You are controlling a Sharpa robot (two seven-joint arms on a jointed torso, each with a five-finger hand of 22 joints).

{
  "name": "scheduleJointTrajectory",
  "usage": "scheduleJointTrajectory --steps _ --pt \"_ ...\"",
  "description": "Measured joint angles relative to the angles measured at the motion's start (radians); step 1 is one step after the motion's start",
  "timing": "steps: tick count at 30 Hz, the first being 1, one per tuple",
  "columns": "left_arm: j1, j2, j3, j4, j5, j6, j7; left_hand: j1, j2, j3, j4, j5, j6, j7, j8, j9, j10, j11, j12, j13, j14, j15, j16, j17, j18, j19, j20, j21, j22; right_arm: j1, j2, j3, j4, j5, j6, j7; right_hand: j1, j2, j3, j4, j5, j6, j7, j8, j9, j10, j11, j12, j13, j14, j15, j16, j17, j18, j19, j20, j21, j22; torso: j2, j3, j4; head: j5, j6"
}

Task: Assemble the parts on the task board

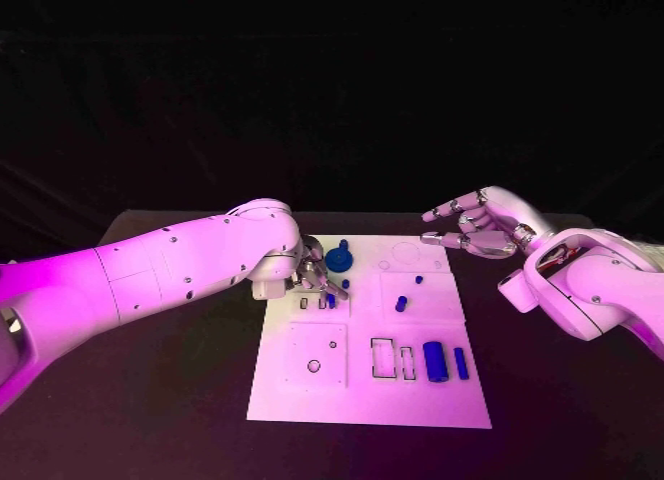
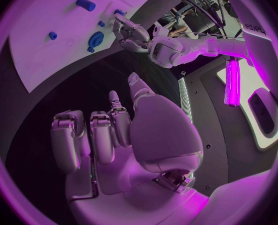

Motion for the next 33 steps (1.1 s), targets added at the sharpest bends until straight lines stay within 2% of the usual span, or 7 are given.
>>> scheduleJointTrajectory --steps 11,17,20,22,24,27,33 --pt "0.000 0.001 0.000 0.000 0.001 -0.001 0.000 0.034 -0.045 0.164 0.001 0.000 -0.002 -0.002 -0.008 0.011 0.000 0.000 -0.004 0.003 0.003 -0.003 0.000 0.000 0.000 0.000 0.000 0.000 0.000 -0.001 0.000 0.000 -0.001 -0.005 0.001 0.000 0.000 0.000 0.000 0.000 0.000 0.000 0.000 0.000 0.000 0.000 0.000 0.000 0.000 0.000 0.000 0.000 0.000 0.000 0.000 0.000 0.000 0.000 0.000 0.0000 0.0001 0.000 -0.002" --pt "0.002 0.001 0.002 0.000 0.011 -0.005 0.003 0.127 -0.058 0.342 -0.052 0.041 -0.029 -0.003 -0.041 0.001 -0.006 -0.005 -0.011 0.000 0.003 -0.012 0.000 0.000 0.000 -0.004 -0.004 0.000 0.000 -0.002 0.001 0.000 -0.001 -0.005 0.003 0.000 0.000 0.000 0.000 0.000 0.000 0.000 0.000 0.000 0.001 0.000 0.000 0.000 0.000 0.000 0.000 0.000 0.000 0.000 0.000 0.000 0.000 0.000 0.000 0.0001 0.0002 -0.001 -0.004" --pt "0.002 0.000 0.001 0.000 0.019 -0.009 0.004 0.154 -0.083 0.404 -0.014 0.071 -0.034 0.002 -0.047 0.002 -0.006 -0.005 -0.018 -0.008 0.003 -0.012 0.000 0.000 0.000 -0.004 -0.004 0.000 0.000 -0.002 0.001 0.000 -0.001 -0.005 0.003 0.000 0.000 0.000 0.000 0.000 0.000 0.000 0.000 0.000 0.001 0.000 0.000 0.000 0.000 0.000 0.000 0.000 0.000 0.000 0.000 0.000 0.000 0.000 0.000 0.0001 0.0003 -0.001 -0.004" --pt "0.000 -0.001 0.000 0.000 0.023 -0.012 0.004 0.157 -0.119 0.453 0.034 0.082 -0.036 0.003 -0.048 0.017 -0.006 -0.005 -0.023 -0.009 0.004 -0.012 0.000 0.000 0.000 -0.004 -0.004 0.000 0.000 -0.002 0.001 0.000 -0.002 -0.005 0.004 0.000 0.000 0.000 0.000 0.000 0.000 0.000 0.000 0.000 0.001 0.000 0.000 0.000 0.000 0.000 0.000 0.000 0.000 0.000 0.000 0.000 0.000 0.000 0.000 0.0001 0.0005 -0.001 -0.004" --pt "0.000 -0.002 0.000 0.001 0.027 -0.014 0.004 0.136 -0.161 0.526 0.030 0.086 -0.036 0.004 -0.046 0.030 -0.004 -0.007 -0.018 0.000 0.003 -0.011 0.000 0.000 0.000 -0.004 -0.004 0.000 0.000 -0.002 0.002 0.000 -0.002 -0.005 0.004 0.000 0.000 0.000 0.000 0.000 0.000 0.000 0.000 0.000 0.001 0.000 0.000 0.000 0.000 0.000 0.000 0.000 0.000 0.000 0.000 0.000 0.000 0.000 0.000 0.0001 0.0005 -0.001 -0.004" --pt "-0.001 -0.006 0.000 0.003 0.034 -0.019 0.004 0.092 -0.195 0.607 0.017 0.091 -0.036 0.004 -0.028 0.050 -0.001 -0.006 -0.022 -0.007 0.004 -0.010 0.000 0.000 0.000 -0.004 -0.004 0.000 0.000 -0.002 0.002 0.000 -0.002 -0.005 0.004 0.000 0.000 0.000 0.000 0.000 0.000 0.000 0.000 0.000 0.001 0.000 0.000 0.000 0.000 0.000 0.000 0.000 0.000 0.000 0.000 0.000 0.000 0.000 0.001 0.0001 0.0004 -0.001 -0.004" --pt "-0.001 -0.024 0.000 0.024 0.048 -0.044 0.010 0.054 -0.211 0.646 -0.004 0.091 -0.038 0.006 -0.025 0.066 0.004 -0.004 -0.023 -0.007 0.004 -0.010 0.000 0.000 0.000 -0.004 -0.004 0.000 0.000 -0.003 0.003 0.000 -0.003 -0.005 0.005 0.000 0.000 0.000 -0.002 0.002 0.004 0.000 0.000 0.000 0.001 0.000 0.000 0.000 0.000 0.000 0.000 0.000 0.000 0.000 0.000 0.000 0.000 0.001 0.001 0.0005 0.0005 0.000 -0.003"
